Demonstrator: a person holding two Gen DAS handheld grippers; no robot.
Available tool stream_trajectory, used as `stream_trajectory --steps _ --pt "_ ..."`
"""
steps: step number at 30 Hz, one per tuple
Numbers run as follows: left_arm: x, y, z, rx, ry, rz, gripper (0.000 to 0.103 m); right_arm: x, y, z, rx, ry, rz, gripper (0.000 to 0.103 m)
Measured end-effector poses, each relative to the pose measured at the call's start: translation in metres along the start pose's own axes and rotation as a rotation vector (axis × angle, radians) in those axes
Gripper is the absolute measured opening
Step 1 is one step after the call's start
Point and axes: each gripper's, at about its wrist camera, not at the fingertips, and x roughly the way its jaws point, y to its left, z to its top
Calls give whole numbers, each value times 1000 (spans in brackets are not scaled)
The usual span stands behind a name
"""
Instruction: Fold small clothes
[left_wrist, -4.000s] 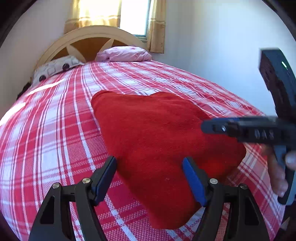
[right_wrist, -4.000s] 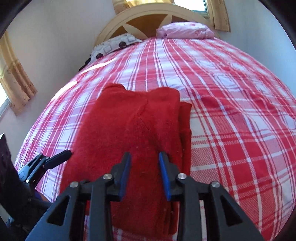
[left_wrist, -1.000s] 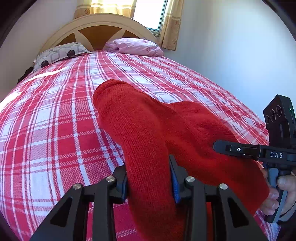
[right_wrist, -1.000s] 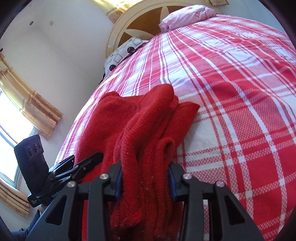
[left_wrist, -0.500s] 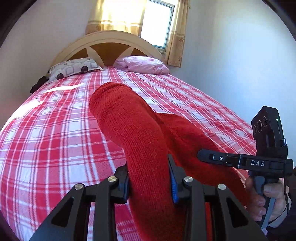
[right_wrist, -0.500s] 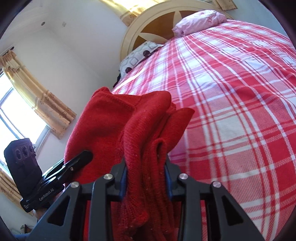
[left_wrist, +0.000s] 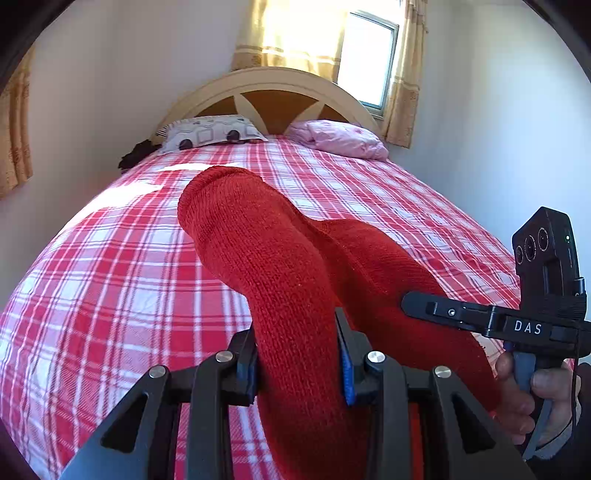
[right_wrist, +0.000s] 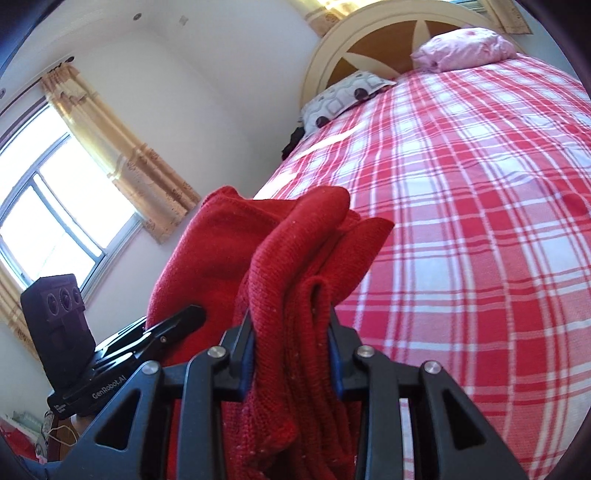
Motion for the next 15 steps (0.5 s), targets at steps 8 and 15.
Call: stream_trajectory --steps 8,15 --pt "-33 45 -18 -81 -18 66 34 31 38 -10 -36 53 65 35" --pt "-56 86 -39 -165 -25 120 34 66 73 -20 -75 112 122 35"
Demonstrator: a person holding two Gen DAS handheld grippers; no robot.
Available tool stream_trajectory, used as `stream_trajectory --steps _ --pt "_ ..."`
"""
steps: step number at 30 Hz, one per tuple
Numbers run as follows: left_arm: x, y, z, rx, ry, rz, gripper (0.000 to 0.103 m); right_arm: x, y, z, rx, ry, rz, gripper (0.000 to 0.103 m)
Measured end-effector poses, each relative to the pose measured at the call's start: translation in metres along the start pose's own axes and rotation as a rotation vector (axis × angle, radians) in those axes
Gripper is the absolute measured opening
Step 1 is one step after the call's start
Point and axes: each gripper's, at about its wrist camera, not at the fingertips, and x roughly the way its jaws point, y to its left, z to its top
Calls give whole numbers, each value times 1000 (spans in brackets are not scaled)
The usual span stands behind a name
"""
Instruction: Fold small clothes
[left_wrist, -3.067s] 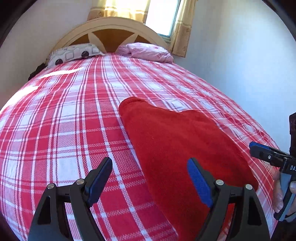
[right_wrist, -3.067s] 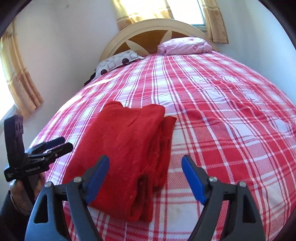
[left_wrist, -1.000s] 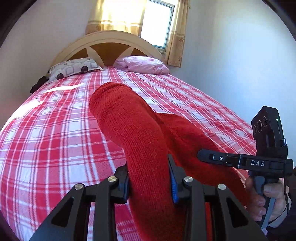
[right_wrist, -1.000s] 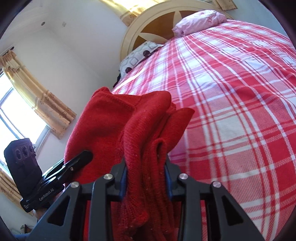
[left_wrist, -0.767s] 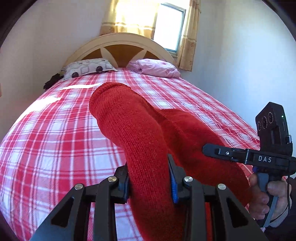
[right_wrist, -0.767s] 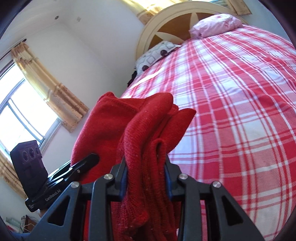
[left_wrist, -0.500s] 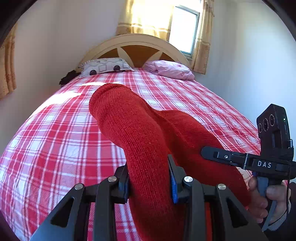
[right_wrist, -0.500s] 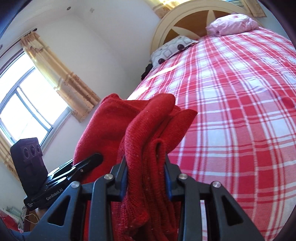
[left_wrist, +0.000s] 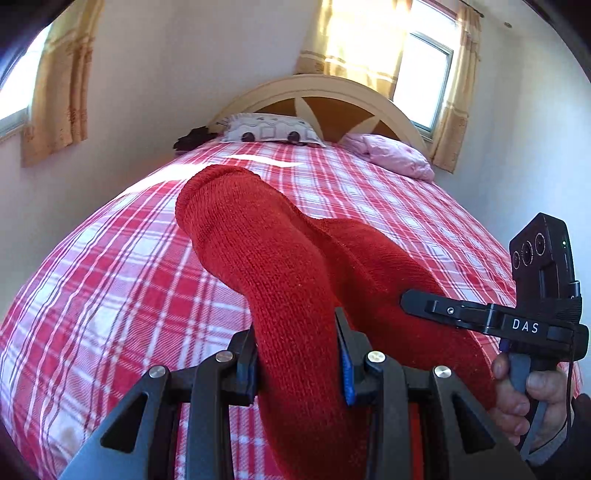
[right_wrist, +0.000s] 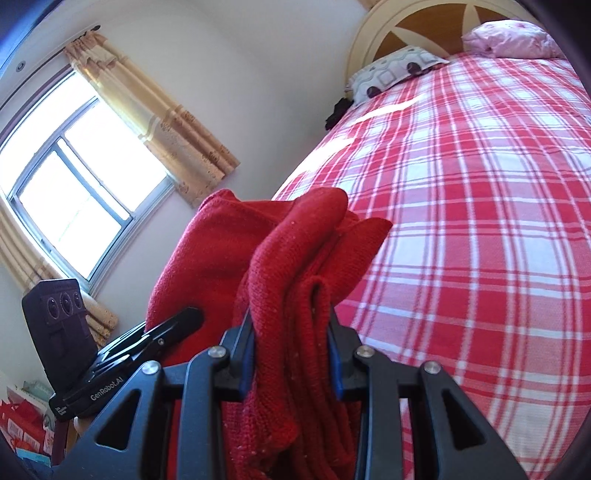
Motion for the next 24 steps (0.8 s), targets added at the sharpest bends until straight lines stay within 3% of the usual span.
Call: stream_trajectory --steps 11,19,22,24 --pt "-12 51 -18 -78 9 77 34 65 30 -7 -33 105 52 34" --pt "10 86 -45 -123 84 110 34 114 27 -22 -13 199 39 34" --pt "20 95 -56 -133 116 123 42 128 17 -28 1 231 12 35" --pt "22 102 -61 -168 128 108 52 132 6 -29 37 242 16 37"
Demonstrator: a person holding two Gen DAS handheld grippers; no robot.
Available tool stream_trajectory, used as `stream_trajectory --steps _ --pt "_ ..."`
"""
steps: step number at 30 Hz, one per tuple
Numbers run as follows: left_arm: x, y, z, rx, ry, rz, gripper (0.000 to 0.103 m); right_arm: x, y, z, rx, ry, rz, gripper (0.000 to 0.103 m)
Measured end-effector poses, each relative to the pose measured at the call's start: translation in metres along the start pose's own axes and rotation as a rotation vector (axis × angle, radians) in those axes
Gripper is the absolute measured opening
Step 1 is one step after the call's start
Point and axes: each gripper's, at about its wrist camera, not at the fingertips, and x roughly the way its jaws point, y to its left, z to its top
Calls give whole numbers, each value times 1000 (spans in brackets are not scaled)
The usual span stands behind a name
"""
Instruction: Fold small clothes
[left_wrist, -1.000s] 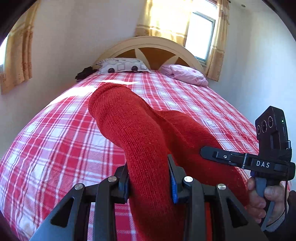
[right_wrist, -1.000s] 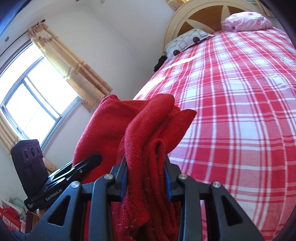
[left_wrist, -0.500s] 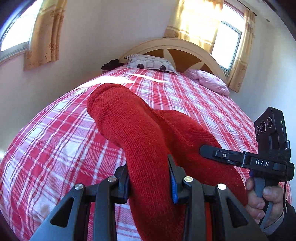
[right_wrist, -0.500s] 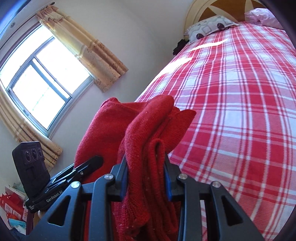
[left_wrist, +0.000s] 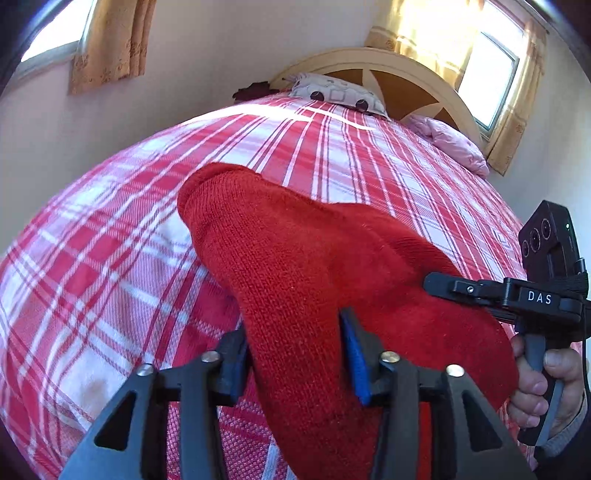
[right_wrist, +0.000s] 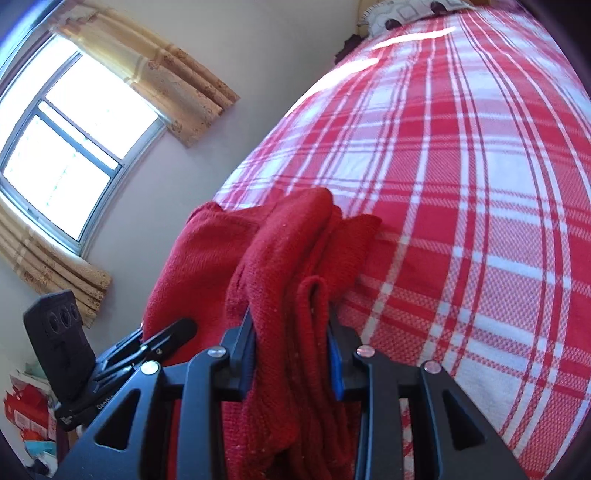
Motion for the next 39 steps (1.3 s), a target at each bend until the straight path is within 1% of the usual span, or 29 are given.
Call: stream_trajectory --steps 2,3,5,6,8,11,14,15,16,17,18,19,21,22,24,26,28,30,32,34,35,36,39 --pt "0 5 -5 -21 6 -25 52 2 -9 0 27 11 11 42" --pt "-2 6 -7 -25 5 -33 53 0 -11 0 30 8 0 45" --pt "-8 9 -10 -22 2 -38 53 -3 -8 -2 14 8 -4 48" --pt "-12 9 -12 -16 -1 -35 56 -7 -6 -3 3 3 -13 52" --pt "-19 9 -15 -9 -6 -16 61 -16 -2 -7 -21 -19 -55 53" --pt "-35 10 -20 -4 -12 10 61 -35 -3 -13 -20 -47 -91 57" --pt "-55 2 -20 36 -52 82 61 -60 2 -20 -10 -98 -150 59" --pt "-64 -2 -20 50 -70 108 61 -69 7 -23 -15 -119 -168 61" --pt "-74 -5 -21 59 -94 124 61 -80 15 -27 -24 -148 -186 67" --pt "-80 -6 -21 64 -111 124 61 -87 23 -29 -34 -169 -202 70" --pt "-90 -8 -22 68 -129 121 61 -96 34 -31 -55 -197 -228 76" --pt "-97 -10 -23 69 -141 120 62 -108 48 -36 -88 -230 -250 78" --pt "-115 -14 -25 72 -172 121 73 -120 70 -41 -140 -276 -256 81" --pt "-122 -15 -25 75 -191 122 75 -126 82 -44 -163 -298 -253 84" --pt "-140 -19 -25 79 -232 128 76 -143 106 -56 -211 -340 -244 88" --pt "-152 -21 -21 76 -253 121 78 -150 126 -63 -250 -367 -251 92" --pt "-162 -24 -18 70 -276 123 79 -159 144 -73 -288 -401 -266 98" --pt "-173 -27 -17 70 -316 149 80 -167 156 -80 -309 -427 -287 101" --pt "-183 -30 -17 74 -357 170 80 -173 165 -87 -332 -445 -301 101" --pt "-193 -31 -16 78 -401 205 82 -177 171 -92 -353 -454 -333 103" --pt "-196 -31 -16 78 -414 215 85 -177 172 -95 -364 -460 -354 103" --pt "-198 -32 -16 77 -425 219 91 -178 174 -97 -372 -464 -365 103" --pt "-205 -34 -16 81 -459 230 94 -179 178 -102 -394 -470 -372 103"
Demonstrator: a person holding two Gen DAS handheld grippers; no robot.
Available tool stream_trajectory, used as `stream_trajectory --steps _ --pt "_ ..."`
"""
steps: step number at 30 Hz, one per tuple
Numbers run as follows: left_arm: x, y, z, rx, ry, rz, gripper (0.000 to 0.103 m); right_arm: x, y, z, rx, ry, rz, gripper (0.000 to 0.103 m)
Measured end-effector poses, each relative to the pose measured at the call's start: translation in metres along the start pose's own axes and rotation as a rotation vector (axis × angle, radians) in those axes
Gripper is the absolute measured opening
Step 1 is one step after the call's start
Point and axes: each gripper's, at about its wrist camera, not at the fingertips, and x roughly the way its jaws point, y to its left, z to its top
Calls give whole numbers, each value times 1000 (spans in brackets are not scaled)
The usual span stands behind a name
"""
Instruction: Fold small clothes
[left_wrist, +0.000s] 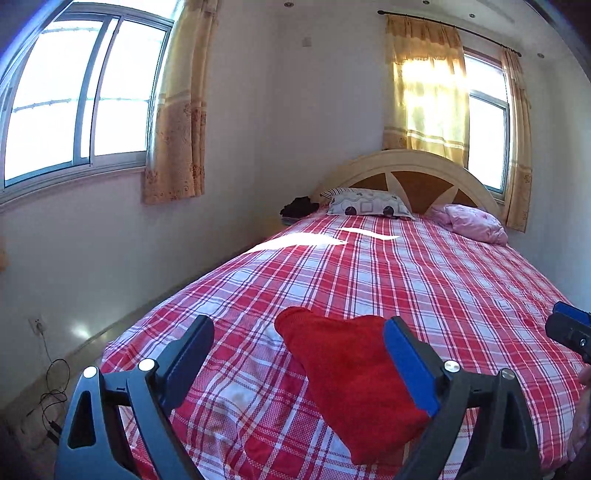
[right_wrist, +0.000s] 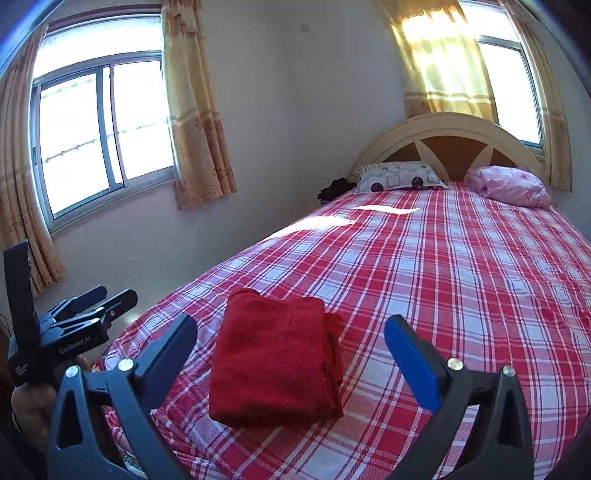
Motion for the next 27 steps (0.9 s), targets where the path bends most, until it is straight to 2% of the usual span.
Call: stream_trajectory --steps 12,27 --pt "-8 -15 -2 64 -20 -7 94 -10 3 -8 2 3 7 103" --pt "-8 -22 -1 80 19 -36 94 -10 9 -15 -8 15 3 103"
